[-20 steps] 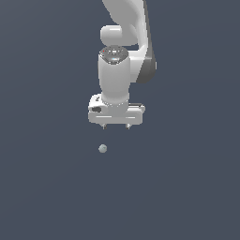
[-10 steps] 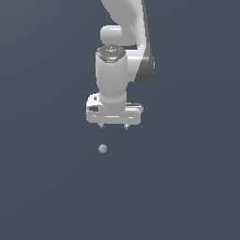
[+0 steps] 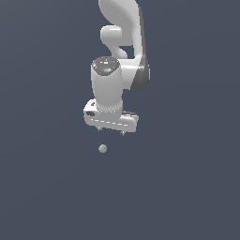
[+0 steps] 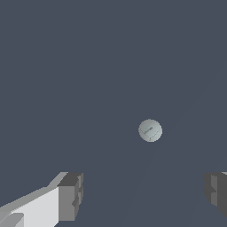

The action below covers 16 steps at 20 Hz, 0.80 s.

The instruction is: Pick up the object and move it to a goal position.

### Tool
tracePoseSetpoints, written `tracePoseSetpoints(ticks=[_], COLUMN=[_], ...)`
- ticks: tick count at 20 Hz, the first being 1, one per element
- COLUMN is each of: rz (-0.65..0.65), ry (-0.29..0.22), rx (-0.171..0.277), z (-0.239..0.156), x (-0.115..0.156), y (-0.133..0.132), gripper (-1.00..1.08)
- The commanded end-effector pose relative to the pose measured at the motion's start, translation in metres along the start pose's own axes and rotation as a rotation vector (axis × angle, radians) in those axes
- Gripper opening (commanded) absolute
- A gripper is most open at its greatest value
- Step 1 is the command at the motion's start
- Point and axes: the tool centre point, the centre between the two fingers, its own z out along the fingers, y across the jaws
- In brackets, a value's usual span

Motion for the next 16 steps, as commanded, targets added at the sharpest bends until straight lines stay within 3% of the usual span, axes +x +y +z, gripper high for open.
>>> tracePoseSetpoints(ticks=[1, 16], rz=[0.065, 0.503], ry=[-0.006, -0.035], rx=[0.001, -0.011], z=[0.01, 0.082], x=[0.003, 0.015], y=[0.005, 0.04], gripper=[1.0, 1.0])
